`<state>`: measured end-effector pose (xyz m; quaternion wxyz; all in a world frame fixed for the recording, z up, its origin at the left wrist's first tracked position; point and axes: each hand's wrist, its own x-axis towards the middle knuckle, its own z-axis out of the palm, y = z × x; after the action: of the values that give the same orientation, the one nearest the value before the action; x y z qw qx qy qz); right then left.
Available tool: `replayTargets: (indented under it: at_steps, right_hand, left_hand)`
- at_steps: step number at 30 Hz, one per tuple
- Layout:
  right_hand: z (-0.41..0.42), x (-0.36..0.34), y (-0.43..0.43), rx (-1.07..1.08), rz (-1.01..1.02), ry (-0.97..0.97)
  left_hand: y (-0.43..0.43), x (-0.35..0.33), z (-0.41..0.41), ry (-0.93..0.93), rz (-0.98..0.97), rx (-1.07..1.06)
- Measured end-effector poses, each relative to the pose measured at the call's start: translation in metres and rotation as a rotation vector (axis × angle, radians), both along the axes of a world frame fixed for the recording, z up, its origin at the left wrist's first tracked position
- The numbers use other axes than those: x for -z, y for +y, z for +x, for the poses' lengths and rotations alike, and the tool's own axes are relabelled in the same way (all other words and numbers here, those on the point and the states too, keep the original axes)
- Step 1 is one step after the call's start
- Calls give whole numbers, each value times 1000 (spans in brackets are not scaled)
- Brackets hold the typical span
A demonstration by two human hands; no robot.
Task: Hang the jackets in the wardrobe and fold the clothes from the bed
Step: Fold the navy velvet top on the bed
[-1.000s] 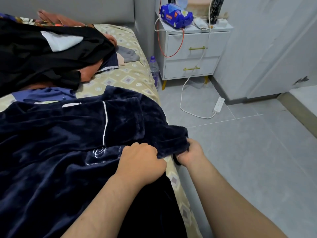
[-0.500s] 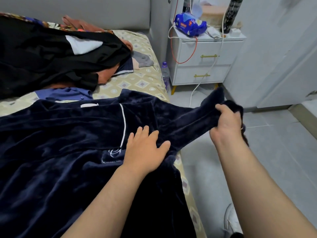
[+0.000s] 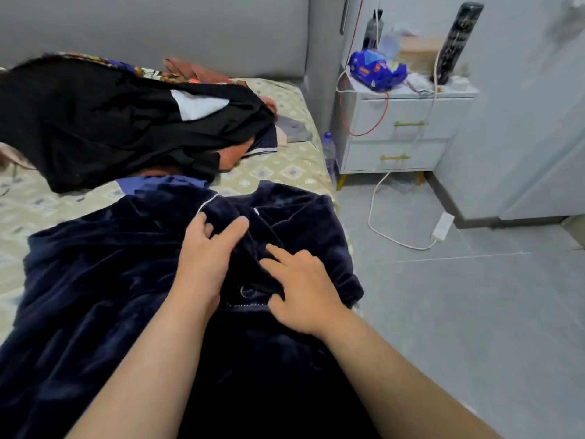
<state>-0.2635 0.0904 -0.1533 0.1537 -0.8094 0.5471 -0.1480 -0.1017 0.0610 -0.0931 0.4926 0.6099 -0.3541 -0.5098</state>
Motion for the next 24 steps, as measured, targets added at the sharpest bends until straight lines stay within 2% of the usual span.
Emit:
replayTargets:
  at_steps: [2, 6, 8, 11, 14, 16, 18, 22, 23, 24]
  right_hand:
    - [9, 9, 10, 23, -60, 65]
    - [14, 19, 18, 41, -105, 81]
    - [15, 20, 18, 36, -119, 109]
    - [19, 20, 20, 26, -120, 149]
    - [19, 19, 18, 34, -127, 163]
    - [19, 19, 18, 49, -127, 163]
    - [21, 20, 18, 66, -125, 163]
    - [22, 21, 18, 128, -117, 161]
    - [22, 21, 18, 126, -117, 162]
    - [22, 21, 18, 119, -118, 164]
  left_hand:
    - [2, 9, 0, -83, 44, -25]
    - [-5, 17, 0, -227, 106, -214]
    - [-10, 20, 1, -366, 184, -236]
    - [-10, 26, -2, -661, 218, -96]
    - [-8, 33, -9, -739, 238, 13]
    - [-8, 35, -7, -662, 174, -56]
    - [-7, 34, 3, -503, 117, -229]
    - [-13, 36, 34, 53, 133, -595]
    - [-13, 36, 40, 119, 122, -653]
    - [-13, 34, 45, 81, 95, -661]
